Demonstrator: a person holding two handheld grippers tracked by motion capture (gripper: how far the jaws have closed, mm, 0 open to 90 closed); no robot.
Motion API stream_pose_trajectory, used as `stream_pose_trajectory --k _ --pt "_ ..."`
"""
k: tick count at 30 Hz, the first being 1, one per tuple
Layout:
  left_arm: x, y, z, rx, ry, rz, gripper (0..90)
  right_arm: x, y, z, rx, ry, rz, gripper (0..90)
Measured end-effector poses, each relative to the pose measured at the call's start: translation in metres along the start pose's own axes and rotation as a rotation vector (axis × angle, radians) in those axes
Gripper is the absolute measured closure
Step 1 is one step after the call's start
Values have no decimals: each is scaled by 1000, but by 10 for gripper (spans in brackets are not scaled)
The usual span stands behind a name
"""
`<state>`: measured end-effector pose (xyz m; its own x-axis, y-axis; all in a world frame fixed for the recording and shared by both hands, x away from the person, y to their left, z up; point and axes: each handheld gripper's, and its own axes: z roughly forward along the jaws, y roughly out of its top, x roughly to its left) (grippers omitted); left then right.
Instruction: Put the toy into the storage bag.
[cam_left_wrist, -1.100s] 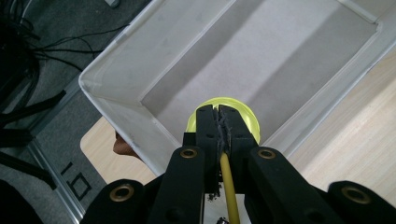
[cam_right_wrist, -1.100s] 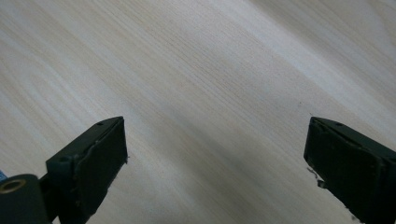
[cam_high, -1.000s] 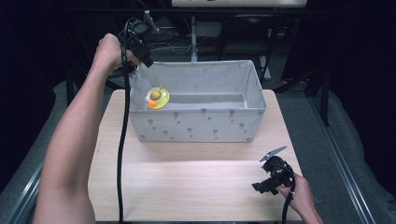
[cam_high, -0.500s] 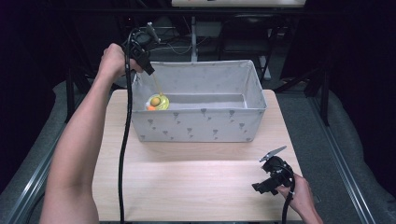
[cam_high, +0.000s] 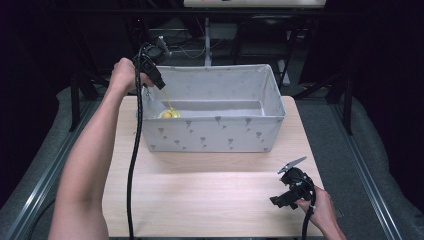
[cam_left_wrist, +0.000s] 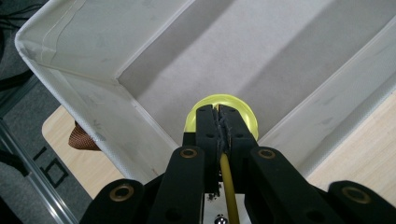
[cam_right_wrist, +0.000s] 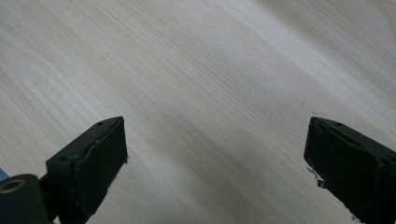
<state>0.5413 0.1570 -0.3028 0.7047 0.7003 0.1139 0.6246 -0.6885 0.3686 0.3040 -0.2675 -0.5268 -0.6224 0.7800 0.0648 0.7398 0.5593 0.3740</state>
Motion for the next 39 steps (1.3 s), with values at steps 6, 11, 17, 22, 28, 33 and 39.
stream_pose_trajectory --k 6,11,17,22,28,33,39 --pt "2 -7 12 15 -4 -14 874 0 0 0 6 -7 -4 55" --pt "3 -14 27 57 -15 -24 875 0 0 0 6 -7 -5 55" --pt "5 -20 40 86 -17 -40 874 0 0 0 8 -7 -6 55" --pt "8 -27 51 111 -29 -62 874 0 0 0 8 -7 -7 55" --pt "9 -32 57 109 -37 -78 874 0 0 0 13 -13 -10 55" --pt "11 -33 53 92 -50 -96 827 0 0 0 14 -11 -13 55" --pt "9 -35 43 57 -62 -113 584 0 0 0 11 -4 -8 55"
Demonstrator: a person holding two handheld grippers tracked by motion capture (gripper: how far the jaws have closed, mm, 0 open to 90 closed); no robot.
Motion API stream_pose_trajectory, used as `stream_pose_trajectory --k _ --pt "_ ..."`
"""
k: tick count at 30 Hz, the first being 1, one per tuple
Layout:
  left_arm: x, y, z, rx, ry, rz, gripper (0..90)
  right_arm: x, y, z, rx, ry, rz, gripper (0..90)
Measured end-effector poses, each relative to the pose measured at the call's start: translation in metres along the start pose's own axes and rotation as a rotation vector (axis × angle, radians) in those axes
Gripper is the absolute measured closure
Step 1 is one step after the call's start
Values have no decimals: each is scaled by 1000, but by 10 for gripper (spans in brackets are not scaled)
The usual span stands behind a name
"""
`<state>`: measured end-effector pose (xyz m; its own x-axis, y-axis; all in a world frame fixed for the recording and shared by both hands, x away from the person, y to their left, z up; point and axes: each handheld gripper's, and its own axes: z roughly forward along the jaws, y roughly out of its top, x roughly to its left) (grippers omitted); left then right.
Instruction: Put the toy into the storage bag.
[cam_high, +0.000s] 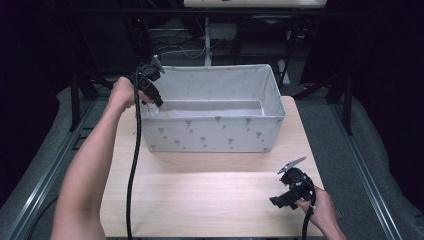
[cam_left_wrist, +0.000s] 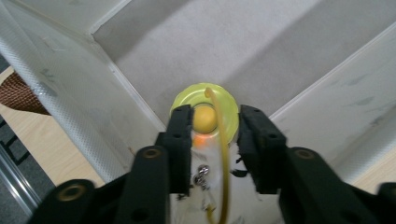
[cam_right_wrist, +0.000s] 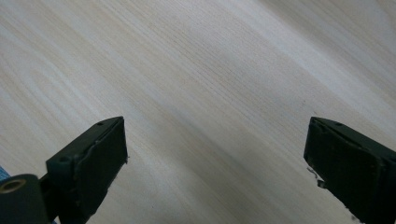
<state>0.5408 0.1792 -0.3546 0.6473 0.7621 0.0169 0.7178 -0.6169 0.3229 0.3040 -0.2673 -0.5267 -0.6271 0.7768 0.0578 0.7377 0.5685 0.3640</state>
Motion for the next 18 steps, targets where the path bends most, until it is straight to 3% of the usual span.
stream_pose_trajectory --k 1,2,9,10,13,18 --pt "-1 -1 -2 -11 4 -1 584 0 0 0 0 0 0 55" --pt "-2 -1 -7 -23 25 -6 480 0 0 0 1 -8 -2 55" --pt "-5 -8 -21 -54 28 -20 239 0 0 1 2 -8 -2 55" --pt "-6 -11 -27 -60 31 -28 207 0 1 1 1 9 0 55" --pt "-6 -17 -35 -77 1 -46 157 1 1 1 -2 9 2 55" --pt "-10 -28 -45 -89 1 -48 127 0 0 1 1 1 0 55"
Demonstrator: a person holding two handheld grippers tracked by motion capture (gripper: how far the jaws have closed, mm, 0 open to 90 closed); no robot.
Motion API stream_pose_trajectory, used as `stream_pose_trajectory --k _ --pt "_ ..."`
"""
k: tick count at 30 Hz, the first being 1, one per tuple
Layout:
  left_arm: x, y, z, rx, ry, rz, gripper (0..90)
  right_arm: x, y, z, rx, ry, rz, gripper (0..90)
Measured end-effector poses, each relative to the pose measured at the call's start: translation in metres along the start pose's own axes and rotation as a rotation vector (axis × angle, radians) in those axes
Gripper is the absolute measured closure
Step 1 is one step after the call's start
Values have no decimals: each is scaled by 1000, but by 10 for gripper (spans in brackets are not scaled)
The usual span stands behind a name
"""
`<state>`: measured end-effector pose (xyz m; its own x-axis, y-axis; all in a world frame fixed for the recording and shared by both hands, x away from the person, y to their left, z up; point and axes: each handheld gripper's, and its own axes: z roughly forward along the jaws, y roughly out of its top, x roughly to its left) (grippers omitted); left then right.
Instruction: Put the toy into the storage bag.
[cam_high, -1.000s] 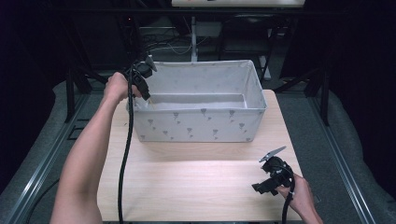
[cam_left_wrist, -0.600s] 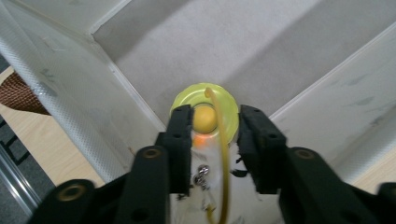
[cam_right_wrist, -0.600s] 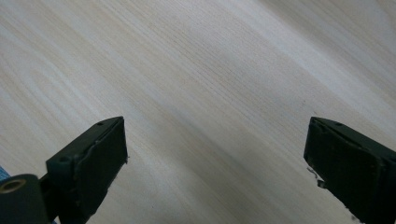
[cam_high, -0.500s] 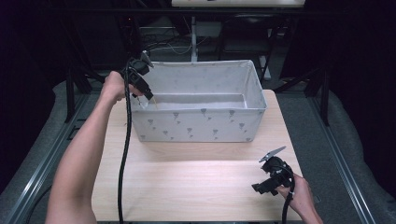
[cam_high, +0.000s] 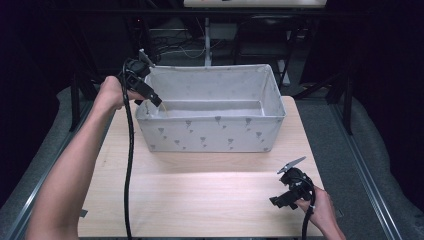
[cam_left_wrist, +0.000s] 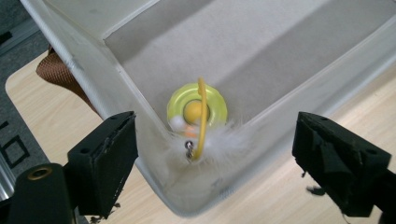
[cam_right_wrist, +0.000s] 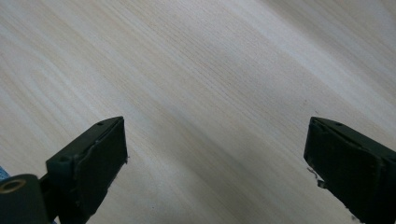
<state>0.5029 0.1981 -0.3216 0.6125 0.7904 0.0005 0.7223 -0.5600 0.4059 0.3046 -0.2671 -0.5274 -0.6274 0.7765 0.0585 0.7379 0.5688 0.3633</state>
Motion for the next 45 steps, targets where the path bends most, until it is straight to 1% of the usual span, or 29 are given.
stream_pose_trajectory --k 3,4,5,9,11,13,15,16,17,18,19,20,21,22,23,24,25,26,30,31,33,34,35,38,39,41,42,43,45 --pt "-3 -8 -8 -11 2 2 119 1 0 0 -5 11 3 55" --pt "-4 -11 -11 -14 4 -1 117 1 1 0 4 3 -3 55" --pt "-6 -17 -16 -14 2 2 109 2 1 0 4 2 -3 55" --pt "-12 -30 -23 -10 7 19 99 2 1 0 5 0 -3 55" --pt "-14 -33 -24 -8 6 23 86 2 1 0 5 1 -3 55" --pt "-18 -42 -27 -1 9 39 81 2 1 0 4 6 -2 55" --pt "-21 -48 -28 7 11 51 73 2 1 0 14 1 -3 55" --pt "-24 -55 -28 6 13 56 47 2 1 0 14 9 -2 55" --pt "-24 -55 -28 6 13 56 43 2 1 0 14 9 -2 55" --pt "-28 -62 -27 12 16 64 39 3 1 0 17 -8 -9 55" --pt "-28 -62 -27 12 16 64 33 3 1 0 17 -8 -9 55" --pt "-31 -69 -26 13 14 72 28 4 1 1 1 8 4 55" --pt "-31 -69 -26 13 14 72 25 4 1 1 1 8 4 55" --pt "-35 -77 -24 18 12 80 20 4 1 1 -2 9 9 55" --pt "-37 -79 -23 20 12 84 14 4 1 1 -4 7 11 55" --pt "-39 -84 -22 20 15 89 10 4 1 1 -3 6 11 55" --pt "-39 -84 -22 20 15 89 8 4 1 1 -3 6 11 55" --pt "-41 -87 -21 22 12 93 8 4 1 1 8 2 2 55" --pt "-49 -104 -12 31 2 106 2 4 1 1 9 3 0 55" --pt "-49 -104 -12 31 2 106 1 4 1 1 9 3 0 55" --pt "-53 -113 -7 27 -3 104 1 4 1 1 9 1 0 56" --pt "-55 -116 -5 31 -3 109 1 5 0 2 -7 1 13 56" --pt "-55 -116 -5 31 -3 109 1 5 0 2 -7 1 13 56" --pt "-59 -126 2 38 -7 111 0 4 1 1 7 2 1 56" --pt "-61 -133 7 41 -14 112 0 4 1 1 12 -2 -3 56" --pt "-64 -140 12 43 -15 111 0 4 1 1 11 0 0 56" --pt "-65 -143 14 43 -16 110 0 5 0 2 -4 -1 14 56" --pt "-65 -143 14 43 -16 110 0 5 0 2 -4 -1 14 56" --pt "-67 -153 21 41 -22 104 0 5 1 2 -4 -7 12 56"
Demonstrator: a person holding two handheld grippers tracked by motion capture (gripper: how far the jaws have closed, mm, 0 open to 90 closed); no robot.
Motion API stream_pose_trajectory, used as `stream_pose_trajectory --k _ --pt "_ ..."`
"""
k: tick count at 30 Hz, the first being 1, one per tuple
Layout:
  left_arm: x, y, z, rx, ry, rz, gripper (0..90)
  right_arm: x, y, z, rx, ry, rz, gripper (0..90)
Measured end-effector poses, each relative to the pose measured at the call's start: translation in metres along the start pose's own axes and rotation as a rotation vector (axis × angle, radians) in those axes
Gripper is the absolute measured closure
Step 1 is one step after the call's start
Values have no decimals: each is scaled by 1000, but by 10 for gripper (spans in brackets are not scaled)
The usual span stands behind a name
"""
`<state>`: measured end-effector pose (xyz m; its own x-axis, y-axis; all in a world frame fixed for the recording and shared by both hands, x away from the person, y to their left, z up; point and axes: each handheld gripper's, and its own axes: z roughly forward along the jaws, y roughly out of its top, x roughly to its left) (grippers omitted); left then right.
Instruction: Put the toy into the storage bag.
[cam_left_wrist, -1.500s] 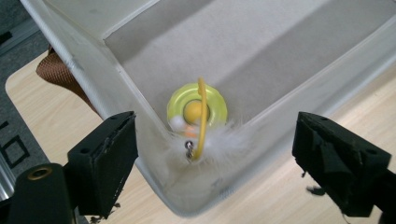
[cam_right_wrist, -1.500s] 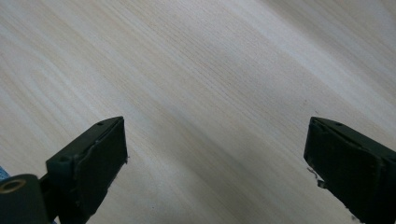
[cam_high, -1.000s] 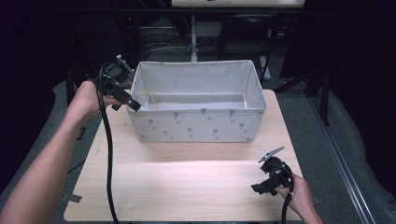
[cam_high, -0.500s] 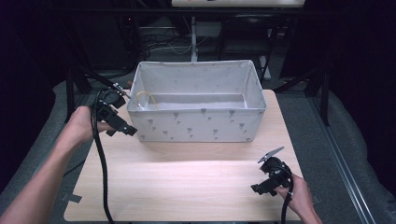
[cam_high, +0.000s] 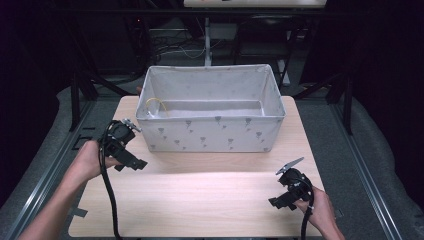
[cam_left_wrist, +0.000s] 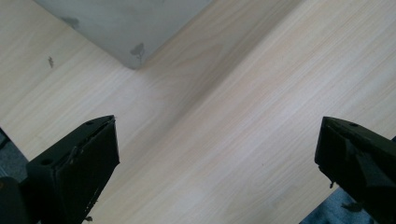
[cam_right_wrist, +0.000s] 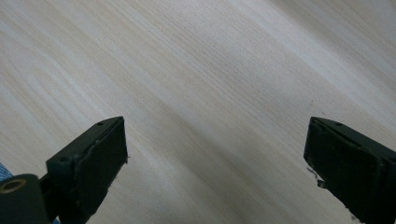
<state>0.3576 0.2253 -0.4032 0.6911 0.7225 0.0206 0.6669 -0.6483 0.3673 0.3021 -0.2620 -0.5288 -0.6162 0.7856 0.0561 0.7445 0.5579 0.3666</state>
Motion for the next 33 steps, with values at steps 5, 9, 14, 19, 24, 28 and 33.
stream_pose_trajectory --k 5,9,14,19,24,28,33 --pt "-5 -18 17 7 -8 -13 0 -1 1 -1 25 6 -16 56" --pt "-8 -34 36 24 -17 -31 0 -1 0 0 15 7 -9 56" --pt "-10 -49 53 21 -30 -57 0 0 0 0 -1 7 2 56" --pt "-11 -67 74 26 -37 -96 0 0 -3 4 -40 10 35 56" --pt "-12 -76 80 1 -32 -58 0 -2 0 -2 15 15 -8 57" --pt "-7 -88 92 -9 -38 -67 0 -1 0 -2 5 10 -12 56" --pt "1 -92 108 -6 -19 -76 0 -2 0 -2 0 17 -15 54"
